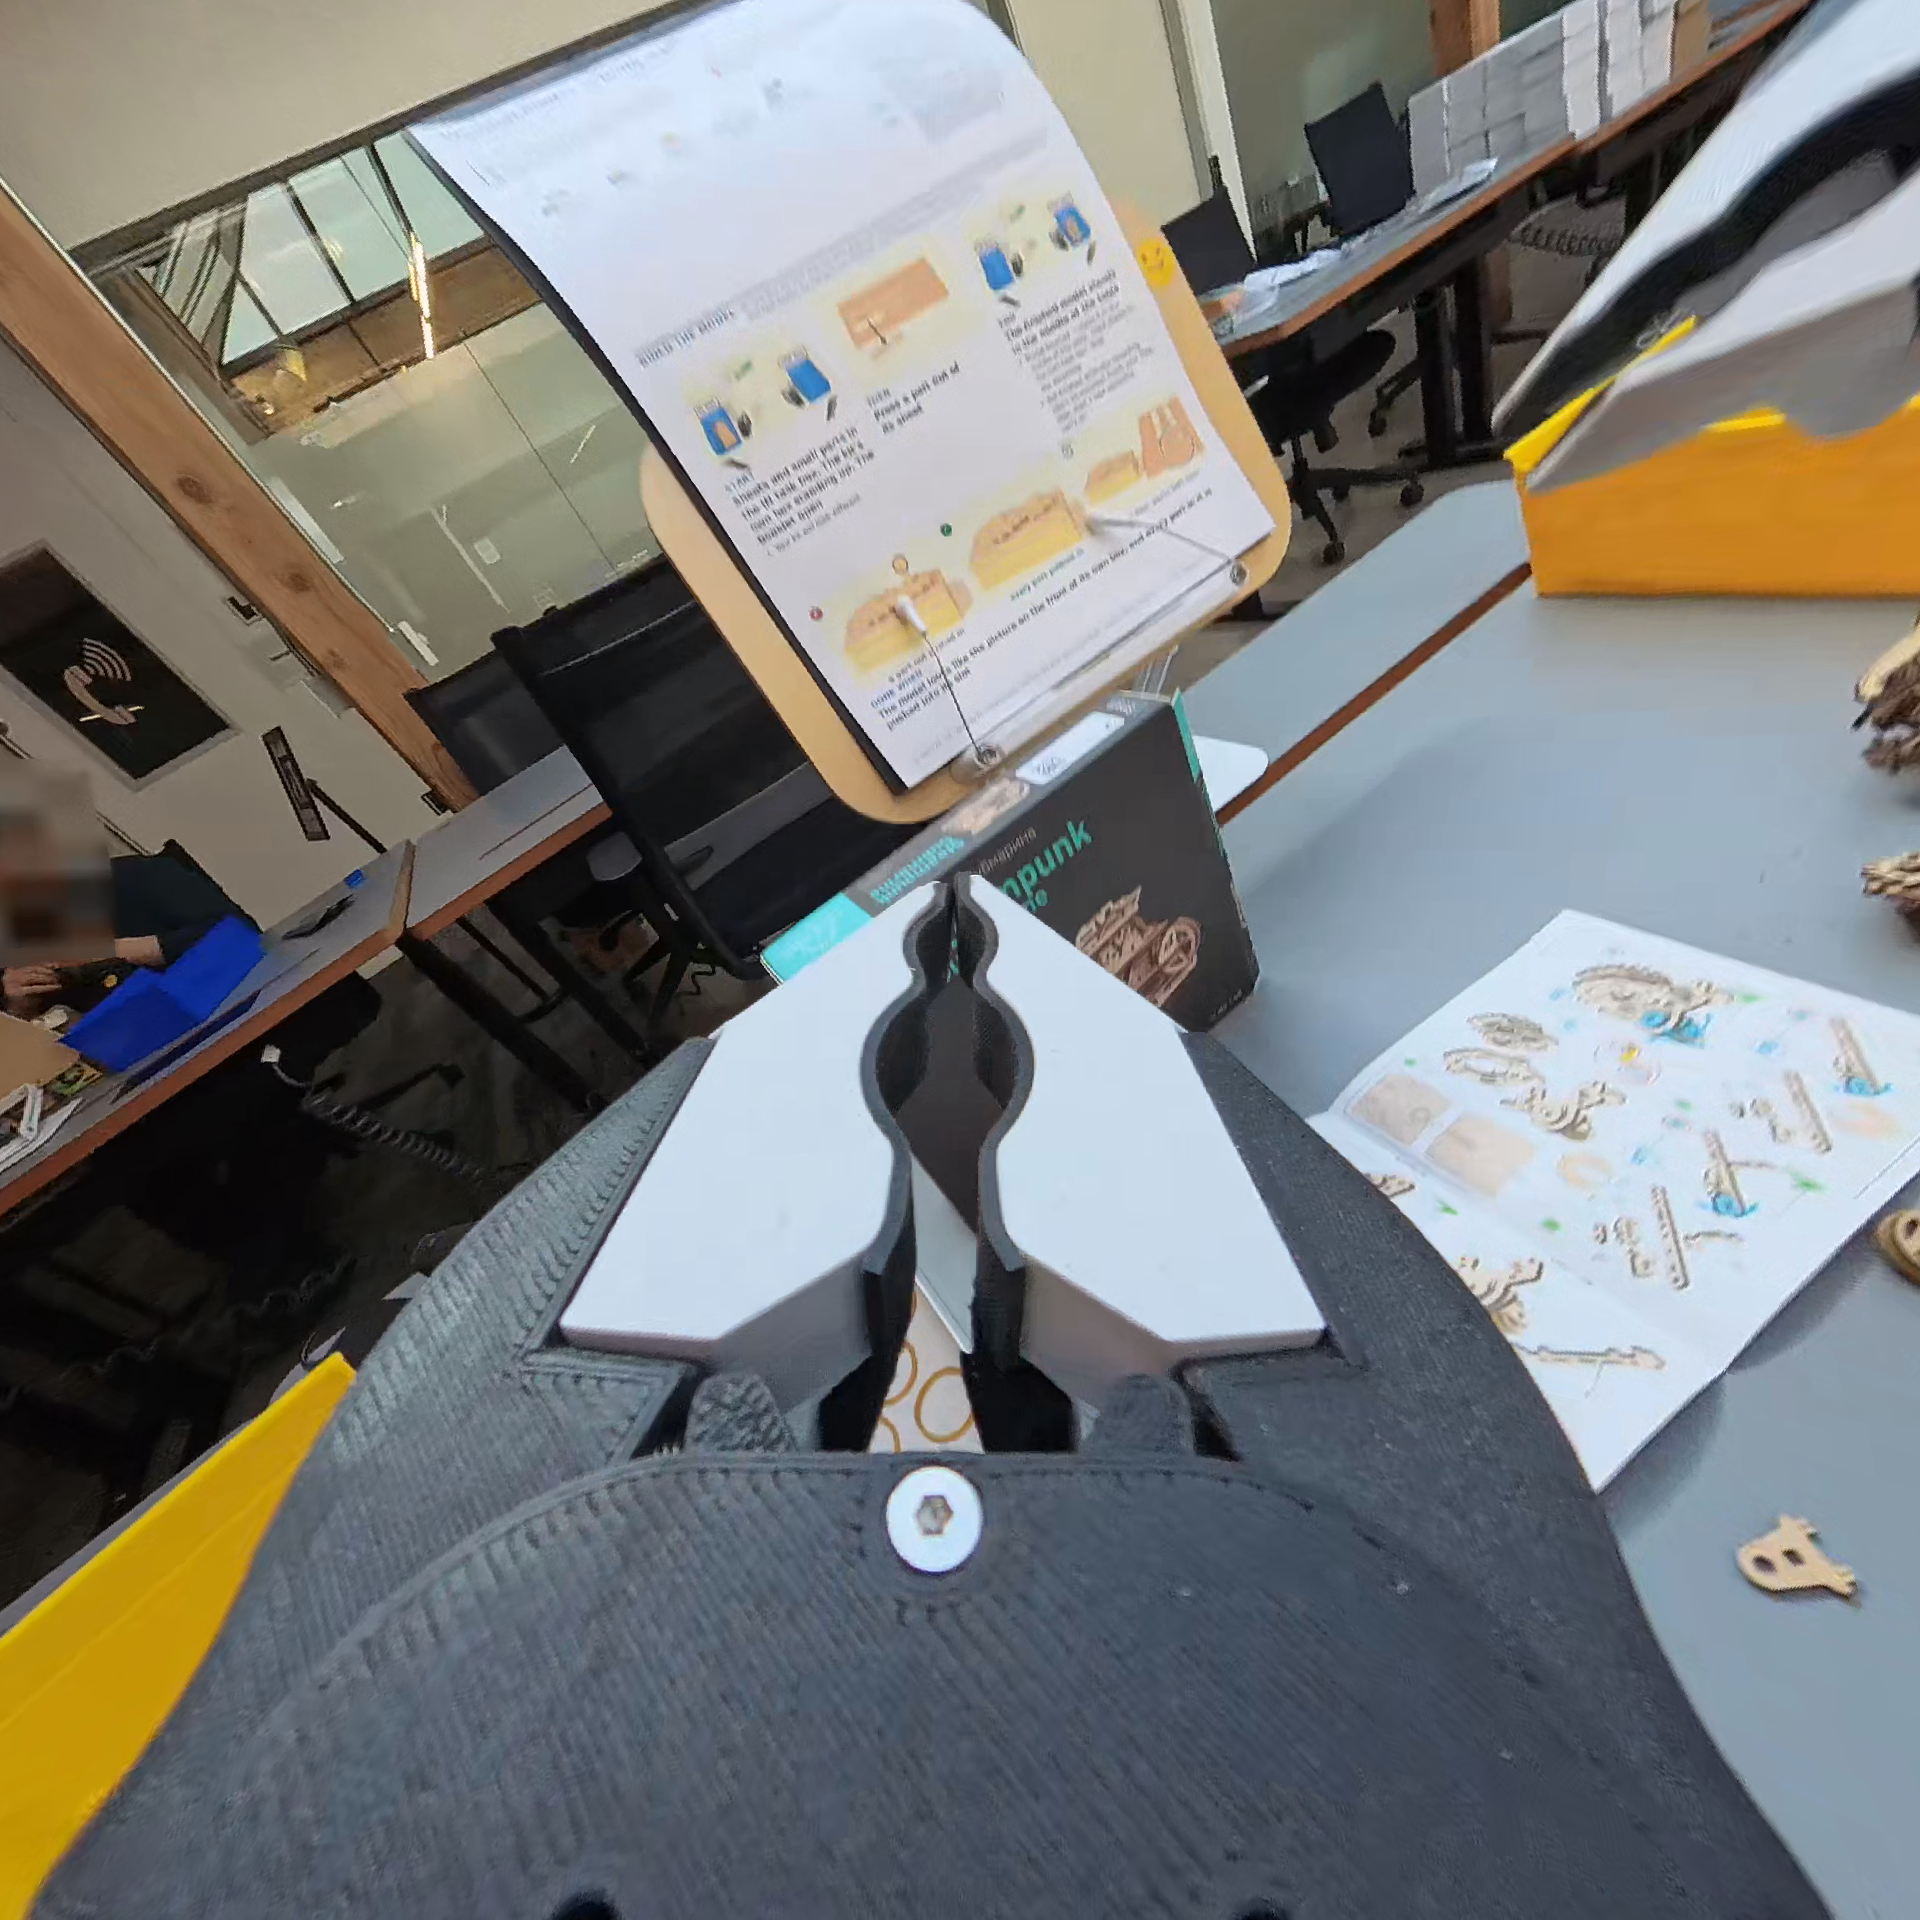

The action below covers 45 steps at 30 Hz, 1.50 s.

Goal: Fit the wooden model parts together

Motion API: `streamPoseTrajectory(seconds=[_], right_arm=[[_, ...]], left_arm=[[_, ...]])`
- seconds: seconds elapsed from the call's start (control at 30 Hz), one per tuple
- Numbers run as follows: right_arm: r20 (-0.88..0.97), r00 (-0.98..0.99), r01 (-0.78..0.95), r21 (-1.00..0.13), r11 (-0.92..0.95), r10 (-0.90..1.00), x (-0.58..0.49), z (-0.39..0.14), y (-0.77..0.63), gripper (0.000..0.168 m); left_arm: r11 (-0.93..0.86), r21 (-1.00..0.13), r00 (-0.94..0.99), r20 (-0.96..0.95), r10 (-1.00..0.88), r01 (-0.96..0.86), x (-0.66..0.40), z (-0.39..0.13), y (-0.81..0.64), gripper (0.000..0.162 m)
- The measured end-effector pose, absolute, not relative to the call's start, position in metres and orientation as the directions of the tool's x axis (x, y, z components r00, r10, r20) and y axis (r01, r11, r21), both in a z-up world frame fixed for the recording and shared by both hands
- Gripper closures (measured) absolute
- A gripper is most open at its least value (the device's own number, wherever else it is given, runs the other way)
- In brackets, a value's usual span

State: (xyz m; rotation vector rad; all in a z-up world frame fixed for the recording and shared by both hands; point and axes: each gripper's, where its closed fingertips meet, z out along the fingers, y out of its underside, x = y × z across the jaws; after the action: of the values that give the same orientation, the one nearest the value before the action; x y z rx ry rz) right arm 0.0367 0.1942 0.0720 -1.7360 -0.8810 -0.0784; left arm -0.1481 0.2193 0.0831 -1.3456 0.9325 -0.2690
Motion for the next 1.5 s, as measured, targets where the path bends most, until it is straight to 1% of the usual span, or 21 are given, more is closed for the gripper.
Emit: streamPoseTrajectory(seconds=[0.03, 0.07, 0.13, 0.2, 0.27, 0.33, 0.43, 0.5, 0.63, 0.7, 0.77, 0.93, 1.0, 1.07, 1.13, 1.17, 1.2, 1.23, 1.33, 1.4, 1.5], right_arm=[[0.451, 0.701, 0.567, -0.823, -0.048, 0.552, 0.027, 0.072, 0.193, 0.161], [0.444, 0.694, 0.548, -0.837, -0.015, 0.567, 0.020, 0.072, 0.194, 0.168], [0.450, 0.662, 0.513, -0.855, 0.076, 0.600, -0.001, 0.070, 0.195, 0.168], [0.449, 0.595, 0.502, -0.855, 0.128, 0.667, -0.027, 0.056, 0.193, 0.168], [0.402, 0.574, 0.480, -0.871, 0.104, 0.713, -0.045, 0.037, 0.197, 0.168], [0.291, 0.539, 0.408, -0.911, 0.057, 0.791, -0.069, 0.020, 0.194, 0.166], [0.131, 0.360, 0.315, -0.949, 0.011, 0.924, -0.108, -0.003, 0.168, 0.167], [0.090, 0.271, 0.352, -0.936, -0.012, 0.958, -0.122, -0.022, 0.152, 0.167], [0.082, 0.204, 0.449, -0.893, -0.019, 0.976, -0.139, -0.052, 0.128, 0.161], [0.103, 0.158, 0.507, -0.862, 0.009, 0.982, -0.154, -0.073, 0.117, 0.155], [0.147, 0.113, 0.604, -0.796, 0.050, 0.983, -0.165, -0.102, 0.113, 0.150], [0.156, 0.053, 0.703, -0.707, 0.074, 0.986, -0.182, -0.146, 0.106, 0.143], [0.136, 0.056, 0.702, -0.710, 0.058, 0.989, -0.187, -0.150, 0.106, 0.142], [0.059, 0.065, 0.689, -0.725, -0.002, 0.996, -0.192, -0.151, 0.102, 0.140], [0.011, 0.071, 0.704, -0.709, -0.042, 0.997, -0.194, -0.157, 0.100, 0.138], [0.006, 0.075, 0.704, -0.708, -0.048, 0.997, -0.195, -0.158, 0.100, 0.139], [0.002, 0.068, 0.706, -0.706, -0.047, 0.998, -0.194, -0.159, 0.099, 0.152], [0.008, 0.066, 0.710, -0.703, -0.041, 0.998, -0.194, -0.159, 0.098, 0.156], [0.108, 0.077, 0.712, -0.701, 0.021, 0.991, -0.187, -0.151, 0.105, 0.157], [0.153, 0.136, 0.634, -0.772, 0.033, 0.979, -0.180, -0.126, 0.113, 0.157], [0.085, 0.276, 0.378, -0.925, -0.027, 0.957, -0.161, -0.071, 0.128, 0.157]], left_arm=[[0.256, -0.905, 0.624, -0.421, -0.658, -0.340, -0.149, 0.064, 0.224, 0.162], [0.252, -0.911, 0.615, -0.407, -0.676, -0.326, -0.148, 0.046, 0.225, 0.162], [0.242, -0.933, 0.628, -0.358, -0.691, -0.266, -0.153, 0.019, 0.226, 0.162], [0.190, -0.965, 0.634, -0.261, -0.728, -0.180, -0.155, 0.001, 0.225, 0.162], [0.150, -0.982, 0.634, -0.187, -0.751, -0.112, -0.158, -0.007, 0.225, 0.162], [0.117, -0.991, 0.617, -0.128, -0.777, -0.059, -0.158, -0.015, 0.226, 0.162], [0.053, -0.996, 0.566, -0.085, -0.820, -0.073, -0.149, -0.029, 0.224, 0.162], [0.079, -0.991, 0.565, -0.125, -0.816, -0.105, -0.147, -0.032, 0.222, 0.162], [0.142, -0.969, 0.565, -0.232, -0.792, -0.200, -0.147, -0.037, 0.221, 0.162], [0.153, -0.968, 0.565, -0.241, -0.789, -0.200, -0.147, -0.035, 0.221, 0.162], [0.154, -0.970, 0.572, -0.234, -0.786, -0.186, -0.150, -0.031, 0.221, 0.162], [0.159, -0.971, 0.595, -0.236, -0.768, -0.180, -0.156, -0.025, 0.224, 0.162], [0.159, -0.973, 0.600, -0.229, -0.766, -0.169, -0.158, -0.022, 0.224, 0.162], [0.157, -0.974, 0.601, -0.223, -0.767, -0.162, -0.159, -0.021, 0.225, 0.162], [0.153, -0.976, 0.602, -0.217, -0.768, -0.157, -0.160, -0.021, 0.225, 0.162], [0.151, -0.977, 0.604, -0.213, -0.768, -0.153, -0.161, -0.020, 0.226, 0.162], [0.147, -0.978, 0.605, -0.207, -0.768, -0.148, -0.162, -0.019, 0.226, 0.162], [0.142, -0.980, 0.605, -0.199, -0.771, -0.142, -0.163, -0.019, 0.226, 0.162], [0.109, -0.990, 0.593, -0.144, -0.792, -0.095, -0.163, -0.018, 0.225, 0.162], [0.071, -0.997, 0.555, -0.074, -0.828, -0.027, -0.160, -0.014, 0.220, 0.156], [0.008, -0.996, 0.467, 0.035, -0.884, 0.090, -0.157, -0.003, 0.211, 0.143]])
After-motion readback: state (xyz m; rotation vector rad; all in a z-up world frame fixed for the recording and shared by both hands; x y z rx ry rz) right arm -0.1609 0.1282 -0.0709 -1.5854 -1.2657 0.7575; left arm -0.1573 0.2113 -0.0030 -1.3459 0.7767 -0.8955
